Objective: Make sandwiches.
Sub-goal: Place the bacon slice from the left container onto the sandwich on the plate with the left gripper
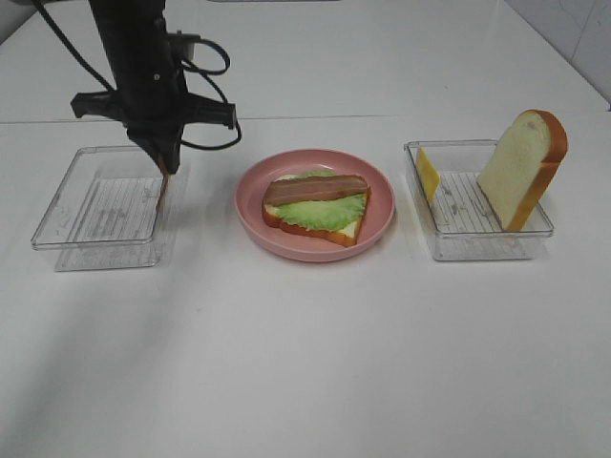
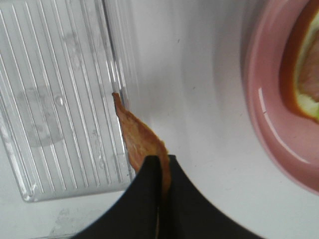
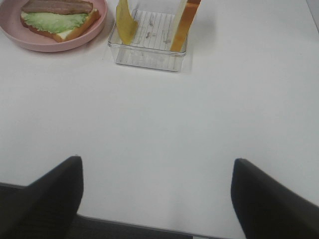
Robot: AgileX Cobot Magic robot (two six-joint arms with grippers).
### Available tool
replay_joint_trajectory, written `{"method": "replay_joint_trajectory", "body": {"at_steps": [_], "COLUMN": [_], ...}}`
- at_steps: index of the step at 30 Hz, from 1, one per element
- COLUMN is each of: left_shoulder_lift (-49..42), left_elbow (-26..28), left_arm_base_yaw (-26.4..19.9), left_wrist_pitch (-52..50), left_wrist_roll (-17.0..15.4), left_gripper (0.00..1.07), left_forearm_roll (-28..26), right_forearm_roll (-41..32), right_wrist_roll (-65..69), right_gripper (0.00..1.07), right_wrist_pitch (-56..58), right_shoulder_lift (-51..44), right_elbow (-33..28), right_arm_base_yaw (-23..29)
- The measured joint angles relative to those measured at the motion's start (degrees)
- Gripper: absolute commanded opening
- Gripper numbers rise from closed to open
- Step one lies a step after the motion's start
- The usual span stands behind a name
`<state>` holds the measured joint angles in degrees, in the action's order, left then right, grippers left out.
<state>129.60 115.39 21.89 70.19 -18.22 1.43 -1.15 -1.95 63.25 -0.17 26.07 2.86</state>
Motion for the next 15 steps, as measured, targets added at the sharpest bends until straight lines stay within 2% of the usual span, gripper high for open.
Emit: {"method": "replay_joint_trajectory", "body": {"at_steps": [2, 4, 7, 8, 10, 12, 15], "left_shoulder_lift": [-0.4, -1.66, -2.01, -2.52, -2.69, -2.92, -2.92], "left_elbow": [1.43, 7.16, 8.65, 11.12, 12.32, 14.5, 14.5], "left_arm_base_yaw": [0.0, 0.0, 0.0, 0.0, 0.0, 0.06, 0.11], "left_wrist_pitch": [0.0, -0.06, -0.06, 0.0, -0.06, -0.11, -0.11], "left_wrist_roll": [0.06, 0.34, 0.46, 1.03, 1.38, 4.18, 5.16], "left_gripper": [0.0, 0.0, 0.0, 0.0, 0.0, 0.0, 0.0], "left_forearm_roll": [-0.17, -1.43, -1.83, -3.67, -4.64, -11.12, -13.01], "right_forearm_roll": [0.0, 0.0, 0.0, 0.0, 0.0, 0.0, 0.0], "right_wrist_roll": [0.0, 0.0, 0.0, 0.0, 0.0, 0.0, 0.0], "right_gripper": [0.8, 0.8, 0.8, 0.8, 0.8, 0.8, 0.8], "right_wrist_pitch": [0.0, 0.0, 0.0, 0.0, 0.0, 0.0, 0.0], "right_shoulder_lift": [0.0, 0.0, 0.0, 0.0, 0.0, 0.0, 0.0], "right_elbow": [0.0, 0.0, 0.0, 0.0, 0.0, 0.0, 0.0], "right_arm_base_yaw": [0.0, 0.0, 0.0, 0.0, 0.0, 0.0, 0.0]}}
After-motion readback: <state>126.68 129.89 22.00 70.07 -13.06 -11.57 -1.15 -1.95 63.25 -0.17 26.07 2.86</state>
